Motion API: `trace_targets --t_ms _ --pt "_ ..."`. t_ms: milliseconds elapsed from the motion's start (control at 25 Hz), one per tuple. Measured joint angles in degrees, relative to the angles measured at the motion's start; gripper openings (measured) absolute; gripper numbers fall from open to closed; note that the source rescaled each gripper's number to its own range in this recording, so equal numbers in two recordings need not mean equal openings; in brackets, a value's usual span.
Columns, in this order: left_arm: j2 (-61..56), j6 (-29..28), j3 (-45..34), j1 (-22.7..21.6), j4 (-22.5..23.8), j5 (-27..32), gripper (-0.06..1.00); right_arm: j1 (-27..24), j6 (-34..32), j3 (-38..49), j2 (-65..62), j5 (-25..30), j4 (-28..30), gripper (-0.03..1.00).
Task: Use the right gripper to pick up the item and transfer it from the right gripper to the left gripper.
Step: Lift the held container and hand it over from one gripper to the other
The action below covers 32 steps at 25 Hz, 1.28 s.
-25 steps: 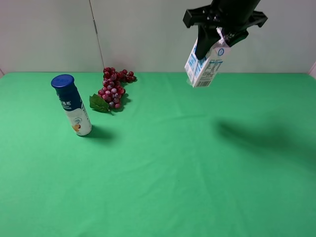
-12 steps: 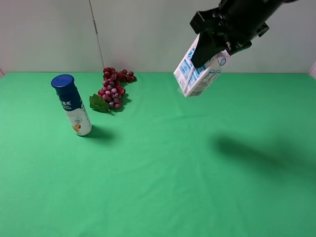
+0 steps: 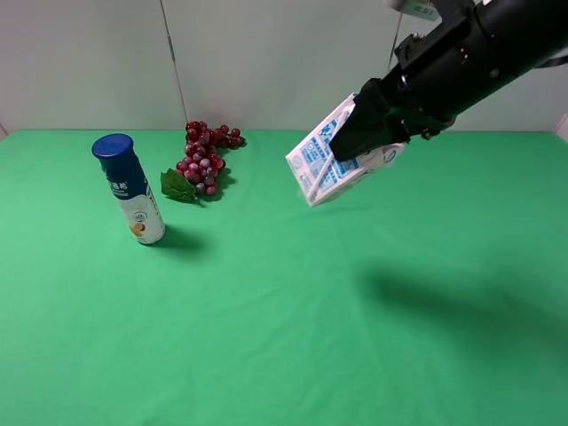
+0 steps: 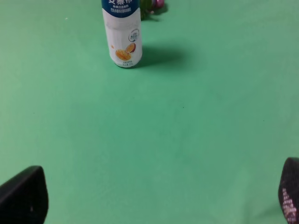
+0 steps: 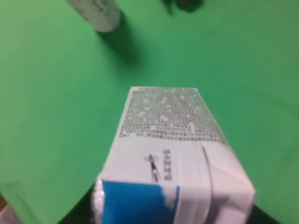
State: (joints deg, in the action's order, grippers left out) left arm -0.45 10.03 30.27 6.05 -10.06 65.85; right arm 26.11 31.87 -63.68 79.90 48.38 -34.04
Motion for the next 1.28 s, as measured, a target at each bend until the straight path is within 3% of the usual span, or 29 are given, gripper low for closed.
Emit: trace_targets --t_ms 400,840,1000,1280 --pt "0.0 0.0 0.0 0.0 1.3 -1.4 1.00 0.0 15.5 0.7 0.0 -1.0 -9.3 0.01" --pt "0.0 -2.3 0.0 0.0 -1.6 -7.1 1.00 0.0 26.5 0.7 0.0 4.0 -17.9 0.01" --pt "2.1 -6.6 0.0 0.0 -4.8 -7.3 0.98 0.0 27.8 0.7 0.0 5.6 -20.1 0.01" --pt "13.9 -8.2 0.0 0.0 -15.6 -8.0 0.94 0.0 28.1 0.7 0.0 6.4 -20.5 0.01"
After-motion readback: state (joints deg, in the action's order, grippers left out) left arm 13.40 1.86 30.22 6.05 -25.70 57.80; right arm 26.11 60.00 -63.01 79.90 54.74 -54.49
